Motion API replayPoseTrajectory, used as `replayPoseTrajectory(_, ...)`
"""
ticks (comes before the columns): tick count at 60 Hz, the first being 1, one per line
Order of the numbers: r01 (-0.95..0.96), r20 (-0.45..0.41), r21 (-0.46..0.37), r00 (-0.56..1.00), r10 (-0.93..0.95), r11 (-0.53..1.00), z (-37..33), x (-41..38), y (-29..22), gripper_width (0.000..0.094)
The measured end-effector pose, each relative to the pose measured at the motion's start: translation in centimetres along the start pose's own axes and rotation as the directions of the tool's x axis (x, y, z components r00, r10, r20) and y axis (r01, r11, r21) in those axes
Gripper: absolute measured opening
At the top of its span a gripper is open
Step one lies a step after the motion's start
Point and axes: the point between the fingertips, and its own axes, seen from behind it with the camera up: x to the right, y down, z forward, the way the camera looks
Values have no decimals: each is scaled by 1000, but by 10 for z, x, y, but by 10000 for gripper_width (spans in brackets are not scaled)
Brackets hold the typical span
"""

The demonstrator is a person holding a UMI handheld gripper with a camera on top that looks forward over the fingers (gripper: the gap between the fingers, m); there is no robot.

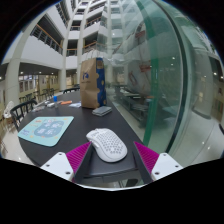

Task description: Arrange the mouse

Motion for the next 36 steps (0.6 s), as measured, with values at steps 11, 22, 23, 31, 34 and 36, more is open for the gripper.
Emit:
replayPoseTrajectory(11,-21,66,53,998,17,998,45,-5,-20,741)
replayPoseTrajectory(22,-22,-24,116,999,25,993,64,3,-30,478)
replayPoseTrajectory(23,-18,-39,117,999,22,993,68,0,-30,452)
replayPoseTrajectory(31,-14,-96,62,995,20,998,64,4,-30,349)
replayPoseTrajectory(34,-26,-121,27,992,29,999,57,1,-33,348)
replayPoseTrajectory(36,-52,-134,44,989,57,998,49,-2,-46,349)
